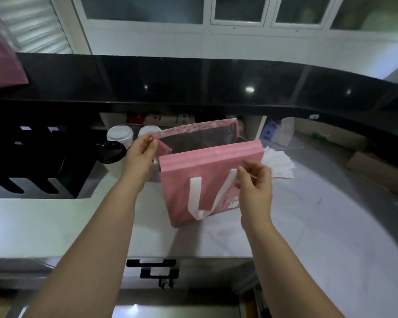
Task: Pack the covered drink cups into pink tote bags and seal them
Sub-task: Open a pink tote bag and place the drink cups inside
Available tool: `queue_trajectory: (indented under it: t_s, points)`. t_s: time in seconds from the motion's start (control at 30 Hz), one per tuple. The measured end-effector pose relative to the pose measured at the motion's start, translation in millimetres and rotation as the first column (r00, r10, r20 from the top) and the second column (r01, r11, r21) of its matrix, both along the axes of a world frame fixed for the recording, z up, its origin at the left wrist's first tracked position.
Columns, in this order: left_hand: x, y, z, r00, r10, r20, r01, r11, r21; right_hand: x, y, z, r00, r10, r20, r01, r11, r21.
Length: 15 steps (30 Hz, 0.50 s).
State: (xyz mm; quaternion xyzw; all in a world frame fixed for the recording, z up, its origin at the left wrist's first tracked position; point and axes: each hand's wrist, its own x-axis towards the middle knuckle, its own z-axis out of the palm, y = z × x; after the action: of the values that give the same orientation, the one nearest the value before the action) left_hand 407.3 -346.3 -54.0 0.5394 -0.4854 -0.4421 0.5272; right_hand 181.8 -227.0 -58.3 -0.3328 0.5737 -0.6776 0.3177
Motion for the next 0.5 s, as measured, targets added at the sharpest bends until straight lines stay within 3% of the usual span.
queue_trajectory:
  t_s: [0.17,0.3,0.43,0.5]
  points:
    - [-2.9,21.9,-7.5,0.999,0.038,-0.036,-0.040,0.997,-0.073,12.5,-1.2,-3.5,0.995,0.097,0.005,-0.097,0.995,0.004]
    - [-0.5,60.9,-15.6,0.996,0.032,0.089,-0.016,0.984,-0.175,-5.2,-20.3,4.5,0.975,0.218,-0.038,-0.214,0.973,0.084]
    - [-9.5,94.4,-18.5,0.978,0.051,0.205,0.010,0.958,-0.287,-15.4,-32.8,8.1,0.969,0.163,-0.186,-0.128,0.974,0.188]
    - [-20.9,104.7,-19.4,0.968,0.052,0.246,0.031,0.946,-0.321,-22.7,-29.5,7.8,0.983,0.118,-0.143,-0.095,0.983,0.156]
